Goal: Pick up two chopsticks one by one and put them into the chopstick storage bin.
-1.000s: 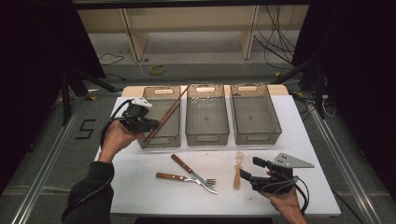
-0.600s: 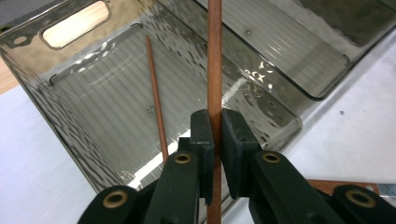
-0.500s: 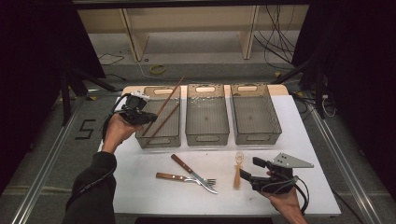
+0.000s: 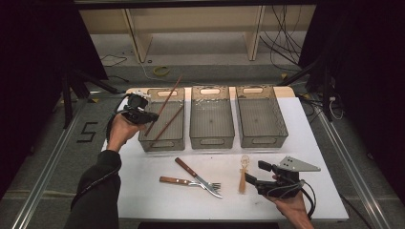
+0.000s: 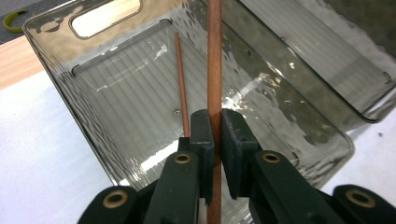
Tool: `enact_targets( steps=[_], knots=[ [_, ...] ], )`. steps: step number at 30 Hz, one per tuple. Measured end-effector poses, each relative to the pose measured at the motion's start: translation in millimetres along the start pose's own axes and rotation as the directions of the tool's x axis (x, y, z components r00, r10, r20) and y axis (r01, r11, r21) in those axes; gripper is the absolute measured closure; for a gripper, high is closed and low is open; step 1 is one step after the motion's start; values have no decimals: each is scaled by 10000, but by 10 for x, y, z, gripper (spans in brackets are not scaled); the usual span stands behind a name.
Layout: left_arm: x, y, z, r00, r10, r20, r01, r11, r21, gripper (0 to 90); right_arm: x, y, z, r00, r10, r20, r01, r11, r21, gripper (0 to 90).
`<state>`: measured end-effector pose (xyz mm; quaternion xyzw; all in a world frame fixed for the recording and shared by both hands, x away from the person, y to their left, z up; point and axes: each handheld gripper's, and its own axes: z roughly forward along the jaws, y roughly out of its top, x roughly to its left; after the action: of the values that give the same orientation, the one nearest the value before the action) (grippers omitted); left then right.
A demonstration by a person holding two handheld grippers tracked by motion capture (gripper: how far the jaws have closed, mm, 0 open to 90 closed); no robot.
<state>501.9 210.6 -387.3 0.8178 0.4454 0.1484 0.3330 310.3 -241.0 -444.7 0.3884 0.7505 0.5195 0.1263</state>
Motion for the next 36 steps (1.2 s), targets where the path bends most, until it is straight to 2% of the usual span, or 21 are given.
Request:
enact_targets(
  steps=[20, 36],
  knots=[
    [88, -151, 182, 9982, -596, -95, 599, 9973, 413, 831, 3, -1, 3, 10000, 10, -24, -10, 10000, 20, 258],
    [124, -257, 277, 9943, -1064, -60, 1065, 9906, 864, 829, 4, -2, 7, 10000, 21, -29, -20, 10000, 49, 258]
  ],
)
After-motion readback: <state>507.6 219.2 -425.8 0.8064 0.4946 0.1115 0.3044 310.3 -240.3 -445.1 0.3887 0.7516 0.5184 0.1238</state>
